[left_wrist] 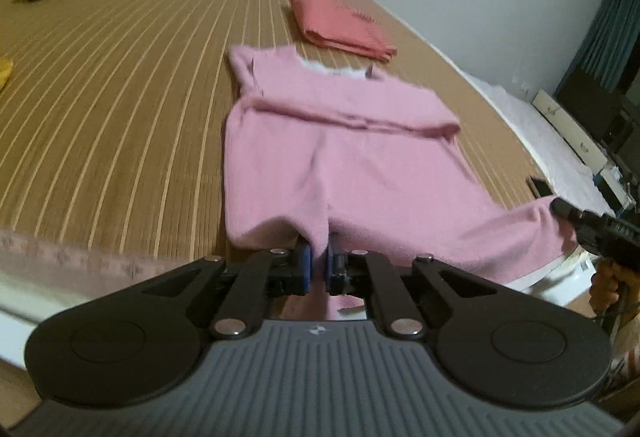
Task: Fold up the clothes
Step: 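Grasp the pink shirt hem with both grippers and fold it toward the collar, then open both grippers and release the folded hem on the shirt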
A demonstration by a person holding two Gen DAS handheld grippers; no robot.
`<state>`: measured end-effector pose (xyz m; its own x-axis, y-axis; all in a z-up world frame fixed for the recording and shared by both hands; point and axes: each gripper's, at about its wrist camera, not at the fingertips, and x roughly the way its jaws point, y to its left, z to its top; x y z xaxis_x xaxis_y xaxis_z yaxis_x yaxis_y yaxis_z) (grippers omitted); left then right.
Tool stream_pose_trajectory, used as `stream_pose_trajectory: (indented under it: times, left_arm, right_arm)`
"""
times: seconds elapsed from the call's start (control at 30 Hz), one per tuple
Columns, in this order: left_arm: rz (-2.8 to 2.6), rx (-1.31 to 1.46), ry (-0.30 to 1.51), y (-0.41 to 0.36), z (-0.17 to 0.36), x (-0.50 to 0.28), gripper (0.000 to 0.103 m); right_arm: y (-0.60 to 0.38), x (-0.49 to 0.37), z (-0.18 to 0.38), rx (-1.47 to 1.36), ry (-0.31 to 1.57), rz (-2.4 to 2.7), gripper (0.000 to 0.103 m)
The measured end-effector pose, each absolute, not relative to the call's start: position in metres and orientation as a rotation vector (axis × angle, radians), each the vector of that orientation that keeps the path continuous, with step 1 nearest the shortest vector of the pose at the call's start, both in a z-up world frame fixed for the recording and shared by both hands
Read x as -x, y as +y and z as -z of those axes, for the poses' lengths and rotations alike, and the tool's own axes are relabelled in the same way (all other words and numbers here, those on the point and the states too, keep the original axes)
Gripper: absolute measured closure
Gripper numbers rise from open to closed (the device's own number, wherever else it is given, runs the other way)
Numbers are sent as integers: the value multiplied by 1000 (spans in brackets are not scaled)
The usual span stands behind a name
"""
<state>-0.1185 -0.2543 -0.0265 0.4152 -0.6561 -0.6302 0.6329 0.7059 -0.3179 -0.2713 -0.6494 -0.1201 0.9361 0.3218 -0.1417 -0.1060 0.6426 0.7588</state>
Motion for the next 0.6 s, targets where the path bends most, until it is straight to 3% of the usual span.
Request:
stream_pose_trajectory:
  times: [0.4,0.6]
  left_arm:
    - [803,165,757,-285,28,29,95]
    - [782,141,750,-303,61,-18,94]
  right_arm:
    - [-678,187,116,-686,307,-118,97]
    - [-693,147,127,-643,405,-8,95]
